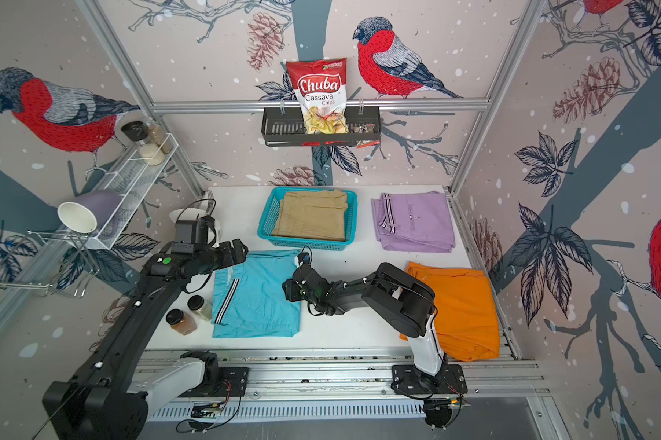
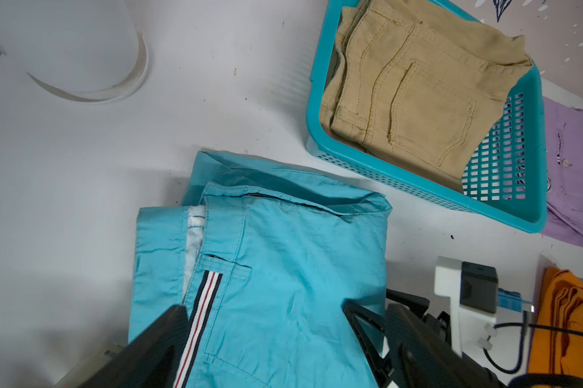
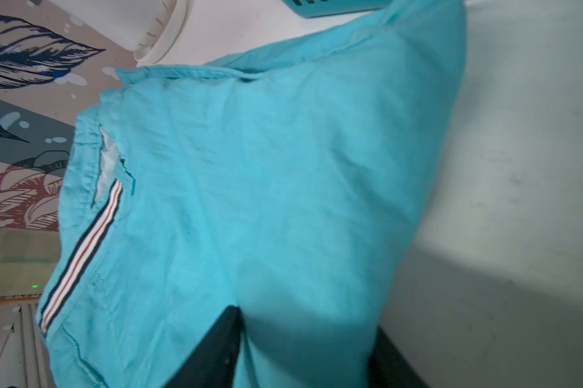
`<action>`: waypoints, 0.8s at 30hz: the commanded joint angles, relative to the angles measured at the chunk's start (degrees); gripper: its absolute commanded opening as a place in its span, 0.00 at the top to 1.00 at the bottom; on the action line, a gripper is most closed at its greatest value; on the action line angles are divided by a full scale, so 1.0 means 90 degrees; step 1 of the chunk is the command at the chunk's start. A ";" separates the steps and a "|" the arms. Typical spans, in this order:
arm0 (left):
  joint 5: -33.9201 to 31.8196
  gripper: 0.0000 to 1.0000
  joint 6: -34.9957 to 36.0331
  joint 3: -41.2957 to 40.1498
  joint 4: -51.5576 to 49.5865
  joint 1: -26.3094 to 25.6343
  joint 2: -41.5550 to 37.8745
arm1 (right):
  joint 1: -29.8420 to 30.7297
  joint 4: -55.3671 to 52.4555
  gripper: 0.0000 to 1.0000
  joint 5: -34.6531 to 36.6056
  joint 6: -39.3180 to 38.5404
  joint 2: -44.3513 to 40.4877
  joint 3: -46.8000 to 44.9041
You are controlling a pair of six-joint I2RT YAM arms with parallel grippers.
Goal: Put the folded long pants in the basket
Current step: Move the long pant to the center of the board.
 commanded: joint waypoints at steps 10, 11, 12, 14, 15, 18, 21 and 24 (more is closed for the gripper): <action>0.1813 0.05 -0.1135 -0.1251 0.1608 -0.0393 -0.0762 | -0.0801 -0.0149 1.00 0.0594 -0.0055 -0.2226 -0.2149; 0.1469 0.04 -0.1357 -0.1384 0.1841 -0.0639 -0.0906 | -0.0919 -0.0227 1.00 0.0519 -0.0118 -0.2411 -0.2288; 0.1083 0.04 -0.1454 -0.1423 0.1878 -0.0832 -0.0938 | -0.1006 -0.0253 1.00 0.0440 -0.0171 -0.2562 -0.2404; 0.0646 0.04 -0.1542 -0.1580 0.1977 -0.1025 -0.0824 | -0.1245 -0.0245 1.00 0.0193 -0.0268 -0.2922 -0.2707; 0.0610 0.04 -0.1592 -0.1773 0.2128 -0.1018 -0.0695 | -0.1375 -0.0238 1.00 0.0060 -0.0300 -0.3098 -0.2869; 0.0770 0.05 -0.1685 -0.2243 0.2638 -0.1030 -0.0161 | -0.1598 -0.0417 1.00 0.0010 -0.0421 -0.3644 -0.3172; 0.1094 0.05 -0.1704 -0.2467 0.3064 -0.1045 0.0315 | -0.1594 -0.0779 1.00 0.0158 -0.0581 -0.4012 -0.3211; 0.1430 0.05 -0.1736 -0.2650 0.3498 -0.1097 0.0502 | -0.1596 -0.0851 1.00 0.0175 -0.0590 -0.4244 -0.3297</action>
